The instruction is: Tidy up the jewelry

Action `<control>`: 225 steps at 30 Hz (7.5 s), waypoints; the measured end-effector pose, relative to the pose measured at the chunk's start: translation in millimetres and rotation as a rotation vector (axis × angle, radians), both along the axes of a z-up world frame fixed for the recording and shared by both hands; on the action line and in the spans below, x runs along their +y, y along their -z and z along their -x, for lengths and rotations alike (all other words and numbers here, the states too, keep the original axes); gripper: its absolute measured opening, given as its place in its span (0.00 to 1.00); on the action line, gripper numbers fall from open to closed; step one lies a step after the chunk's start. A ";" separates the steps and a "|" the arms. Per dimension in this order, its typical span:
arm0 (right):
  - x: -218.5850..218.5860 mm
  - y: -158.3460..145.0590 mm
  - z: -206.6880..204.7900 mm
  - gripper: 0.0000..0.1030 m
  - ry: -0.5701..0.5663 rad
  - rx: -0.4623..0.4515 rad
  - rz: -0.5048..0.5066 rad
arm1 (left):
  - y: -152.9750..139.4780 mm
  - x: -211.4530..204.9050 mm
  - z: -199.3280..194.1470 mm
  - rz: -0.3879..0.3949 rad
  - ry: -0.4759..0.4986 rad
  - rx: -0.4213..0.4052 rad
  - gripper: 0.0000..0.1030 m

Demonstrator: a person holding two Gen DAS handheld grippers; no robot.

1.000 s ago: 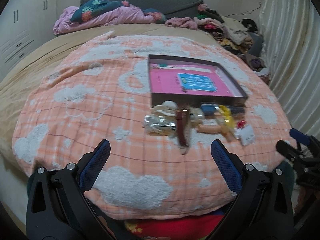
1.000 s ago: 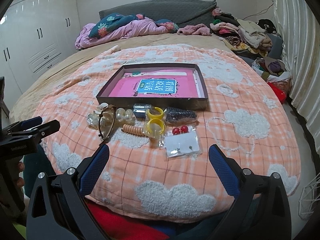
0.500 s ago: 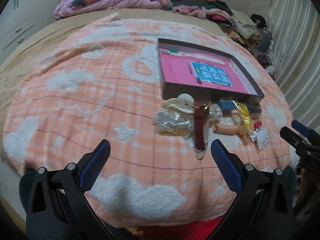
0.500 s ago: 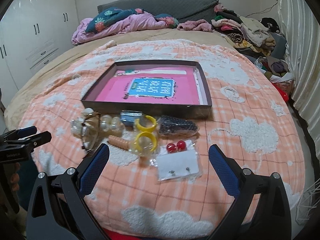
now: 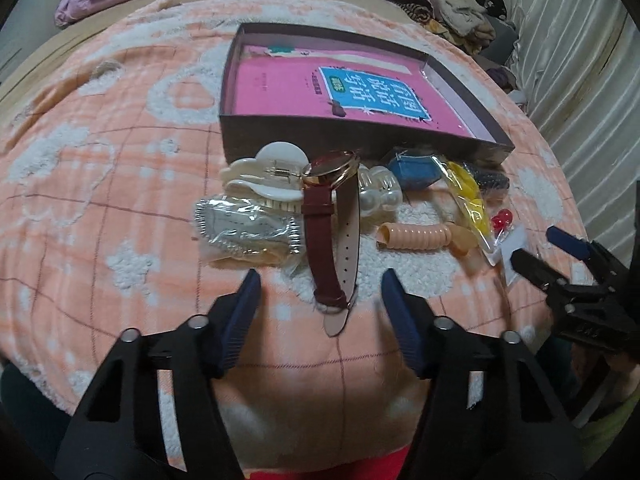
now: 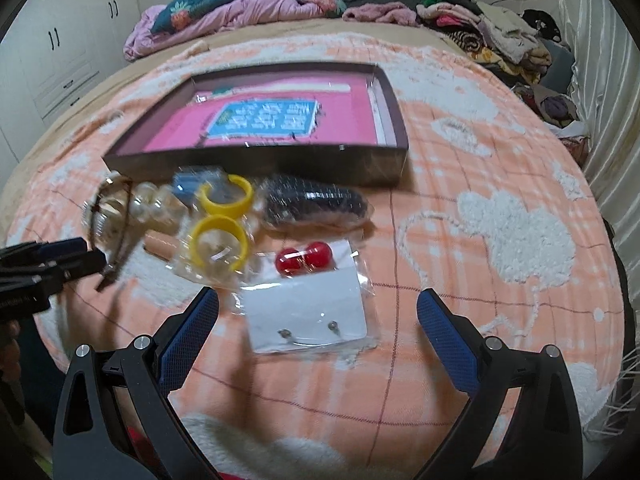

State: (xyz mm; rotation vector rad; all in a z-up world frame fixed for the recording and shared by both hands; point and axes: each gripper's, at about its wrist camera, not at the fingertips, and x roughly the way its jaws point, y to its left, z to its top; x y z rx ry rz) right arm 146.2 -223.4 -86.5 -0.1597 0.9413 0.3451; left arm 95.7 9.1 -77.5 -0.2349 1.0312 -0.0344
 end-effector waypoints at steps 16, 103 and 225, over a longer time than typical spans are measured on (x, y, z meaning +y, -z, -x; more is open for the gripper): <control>-21.7 5.2 0.2 0.65 0.008 -0.009 -0.037 | -9.2 -7.2 -1.8 0.006 0.059 -0.047 0.09; -1.4 -107.8 -25.3 0.95 0.005 -0.194 -0.215 | -113.7 66.4 -39.2 -0.036 -0.095 -0.298 0.87; -18.5 -42.6 -143.0 0.48 0.049 -0.027 -0.219 | -37.0 -17.4 -151.7 -0.034 0.183 -0.127 0.22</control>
